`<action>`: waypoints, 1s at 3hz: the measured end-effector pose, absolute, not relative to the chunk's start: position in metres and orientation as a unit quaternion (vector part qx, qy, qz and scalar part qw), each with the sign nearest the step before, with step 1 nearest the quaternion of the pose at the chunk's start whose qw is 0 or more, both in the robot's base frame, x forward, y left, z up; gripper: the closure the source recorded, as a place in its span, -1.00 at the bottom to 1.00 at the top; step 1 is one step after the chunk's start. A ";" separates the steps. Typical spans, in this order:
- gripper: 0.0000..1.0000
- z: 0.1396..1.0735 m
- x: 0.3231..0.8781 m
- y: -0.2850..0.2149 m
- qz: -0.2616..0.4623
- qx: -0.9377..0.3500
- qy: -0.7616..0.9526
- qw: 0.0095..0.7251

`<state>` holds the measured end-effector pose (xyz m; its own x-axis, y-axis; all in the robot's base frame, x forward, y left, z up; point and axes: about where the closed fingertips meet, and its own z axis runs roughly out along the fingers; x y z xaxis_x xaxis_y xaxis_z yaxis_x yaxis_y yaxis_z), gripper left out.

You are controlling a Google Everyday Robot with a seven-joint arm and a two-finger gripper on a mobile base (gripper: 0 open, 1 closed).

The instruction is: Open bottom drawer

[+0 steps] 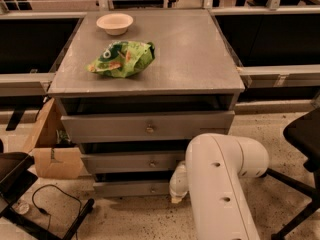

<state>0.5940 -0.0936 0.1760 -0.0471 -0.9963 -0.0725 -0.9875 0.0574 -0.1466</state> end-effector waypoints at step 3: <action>1.00 0.192 0.596 -0.092 -0.028 -0.686 0.723 0.077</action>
Offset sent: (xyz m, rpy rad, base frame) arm -0.2075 -0.1188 0.0372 -0.1759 0.1654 -0.2854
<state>0.5965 -0.0919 0.1923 -0.0471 -0.9963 -0.0725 -0.9876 0.0573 -0.1464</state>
